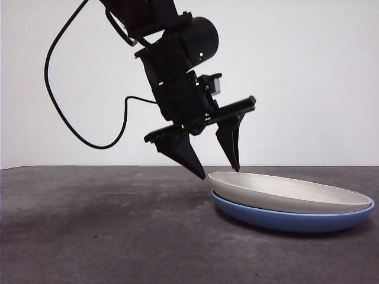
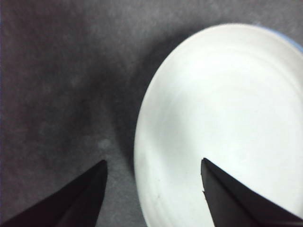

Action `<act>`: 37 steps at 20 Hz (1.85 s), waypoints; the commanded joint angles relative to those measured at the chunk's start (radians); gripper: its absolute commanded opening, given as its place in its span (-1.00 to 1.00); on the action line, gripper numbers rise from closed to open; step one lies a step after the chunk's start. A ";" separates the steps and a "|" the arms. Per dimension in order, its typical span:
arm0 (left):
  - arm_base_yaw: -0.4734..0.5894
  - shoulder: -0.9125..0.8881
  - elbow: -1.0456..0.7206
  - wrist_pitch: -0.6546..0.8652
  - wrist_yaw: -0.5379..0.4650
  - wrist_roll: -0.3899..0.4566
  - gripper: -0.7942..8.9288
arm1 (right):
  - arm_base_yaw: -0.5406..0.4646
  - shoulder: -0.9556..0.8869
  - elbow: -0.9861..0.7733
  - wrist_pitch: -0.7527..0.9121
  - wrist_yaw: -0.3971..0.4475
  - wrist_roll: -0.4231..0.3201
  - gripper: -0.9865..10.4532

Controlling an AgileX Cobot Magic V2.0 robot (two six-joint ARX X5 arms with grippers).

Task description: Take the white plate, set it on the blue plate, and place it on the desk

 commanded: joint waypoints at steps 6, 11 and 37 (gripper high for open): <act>0.019 -0.253 0.030 -0.100 -0.002 0.097 -0.18 | 0.003 0.007 0.017 0.003 0.076 0.006 -0.15; 0.067 -0.461 0.028 -0.259 -0.001 0.160 -0.19 | 0.003 0.007 0.011 0.003 0.076 0.006 -0.15; 0.104 -0.979 -0.417 -0.330 0.402 0.211 -0.20 | 0.000 0.142 -0.266 0.165 0.160 0.174 -0.15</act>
